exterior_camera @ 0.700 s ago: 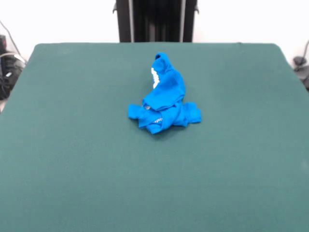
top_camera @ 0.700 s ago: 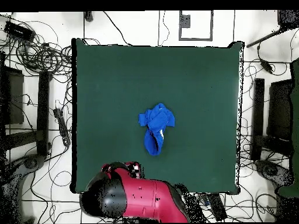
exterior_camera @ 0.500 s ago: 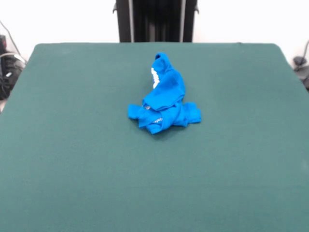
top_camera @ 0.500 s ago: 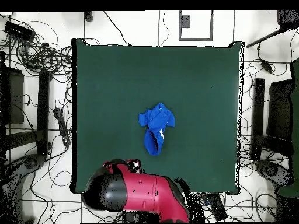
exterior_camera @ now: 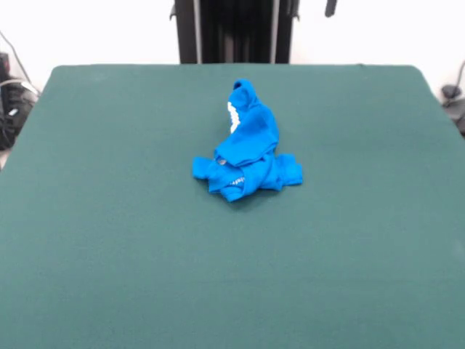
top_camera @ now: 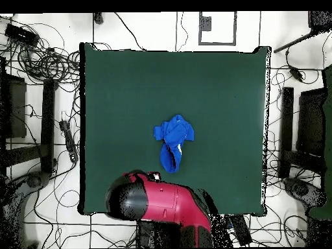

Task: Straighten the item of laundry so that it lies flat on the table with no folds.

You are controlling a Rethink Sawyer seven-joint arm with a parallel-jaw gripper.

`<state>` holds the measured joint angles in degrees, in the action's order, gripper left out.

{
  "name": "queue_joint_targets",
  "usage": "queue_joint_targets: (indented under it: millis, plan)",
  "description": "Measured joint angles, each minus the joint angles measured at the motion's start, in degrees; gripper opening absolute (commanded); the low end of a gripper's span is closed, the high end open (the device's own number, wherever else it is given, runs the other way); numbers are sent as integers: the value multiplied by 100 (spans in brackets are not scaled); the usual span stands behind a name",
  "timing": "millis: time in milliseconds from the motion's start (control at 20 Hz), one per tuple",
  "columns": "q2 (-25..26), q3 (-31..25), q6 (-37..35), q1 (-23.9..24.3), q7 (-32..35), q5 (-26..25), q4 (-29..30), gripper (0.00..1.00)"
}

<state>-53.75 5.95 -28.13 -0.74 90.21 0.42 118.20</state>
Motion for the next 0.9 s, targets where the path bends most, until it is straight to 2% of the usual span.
queue_joint_targets:
  millis: [500, 900]
  plan:
    - [654, 21, 1184, 142, 0, 124, 4, 100]
    - [1417, -15, 2138, 340, 0, 125, 3, 100]
